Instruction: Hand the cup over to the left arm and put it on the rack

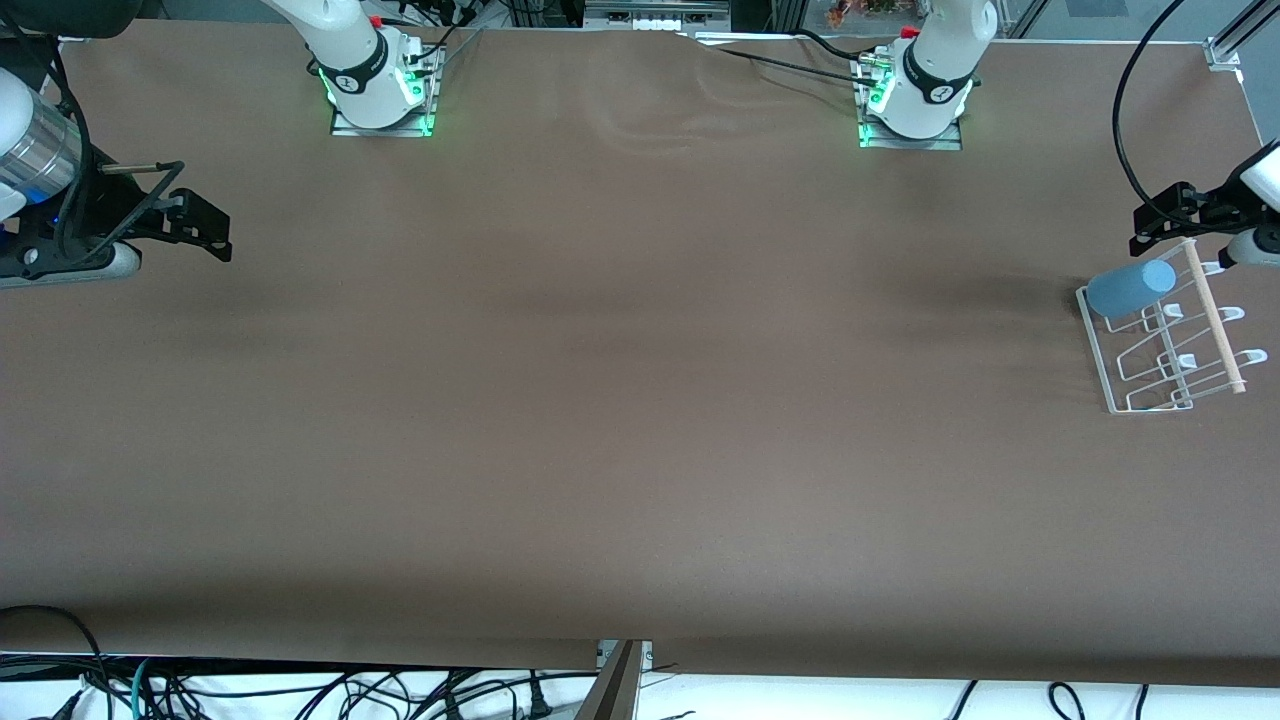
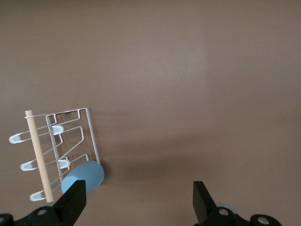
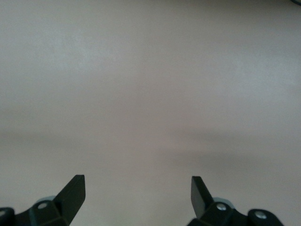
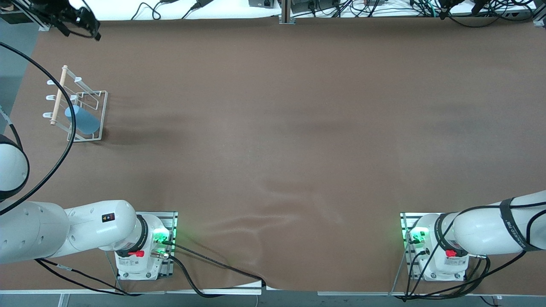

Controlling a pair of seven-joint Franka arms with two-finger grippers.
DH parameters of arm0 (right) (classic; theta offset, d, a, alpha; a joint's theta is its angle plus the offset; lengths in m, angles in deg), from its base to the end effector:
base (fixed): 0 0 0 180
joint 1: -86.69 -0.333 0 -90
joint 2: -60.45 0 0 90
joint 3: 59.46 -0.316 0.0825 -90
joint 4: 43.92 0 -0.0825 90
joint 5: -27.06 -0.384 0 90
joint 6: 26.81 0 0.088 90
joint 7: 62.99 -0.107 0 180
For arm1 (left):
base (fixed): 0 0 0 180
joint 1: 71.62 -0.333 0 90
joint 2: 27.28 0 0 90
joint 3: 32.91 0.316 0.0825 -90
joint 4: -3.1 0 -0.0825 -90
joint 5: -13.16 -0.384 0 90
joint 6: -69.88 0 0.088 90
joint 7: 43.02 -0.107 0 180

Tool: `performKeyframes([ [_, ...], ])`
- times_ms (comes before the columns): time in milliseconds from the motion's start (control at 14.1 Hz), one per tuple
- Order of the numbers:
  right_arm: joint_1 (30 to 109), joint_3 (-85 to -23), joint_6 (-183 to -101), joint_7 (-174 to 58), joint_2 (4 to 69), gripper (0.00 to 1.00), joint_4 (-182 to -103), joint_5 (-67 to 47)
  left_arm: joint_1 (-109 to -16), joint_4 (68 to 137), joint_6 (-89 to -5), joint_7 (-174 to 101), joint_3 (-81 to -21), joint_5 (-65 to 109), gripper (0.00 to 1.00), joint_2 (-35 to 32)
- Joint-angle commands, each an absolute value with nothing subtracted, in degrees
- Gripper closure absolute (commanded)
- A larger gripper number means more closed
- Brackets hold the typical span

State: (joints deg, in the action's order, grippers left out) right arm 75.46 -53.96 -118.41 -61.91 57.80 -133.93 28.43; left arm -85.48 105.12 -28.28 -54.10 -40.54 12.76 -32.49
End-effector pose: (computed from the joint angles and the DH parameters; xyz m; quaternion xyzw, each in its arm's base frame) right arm 0.5677 0.0557 0.6010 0.9981 0.0599 -0.0086 0.0145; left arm 0.5323 0.0560 0.5862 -0.9990 0.0426 -0.0098 0.0111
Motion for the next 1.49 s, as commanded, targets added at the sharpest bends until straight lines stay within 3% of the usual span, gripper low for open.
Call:
performKeyframes([
  [0,76.1,-54.4,-118.0,-61.2,57.2,0.01,-132.5,29.2,-85.3,101.8,-24.6,-48.4,-42.4,14.9,0.0,-31.4],
  [996,76.1,-54.4,-118.1,-61.3,57.2,0.01,-132.5,29.2,-83.8,96.2,-16.0,-39.6,-43.8,16.6,0.0,-29.7],
  [1423,76.3,-54.4,-118.0,-61.1,57.2,0.01,-132.5,29.2,-81.1,96.1,-14.2,-39.1,-40.7,16.5,0.0,-29.6],
])
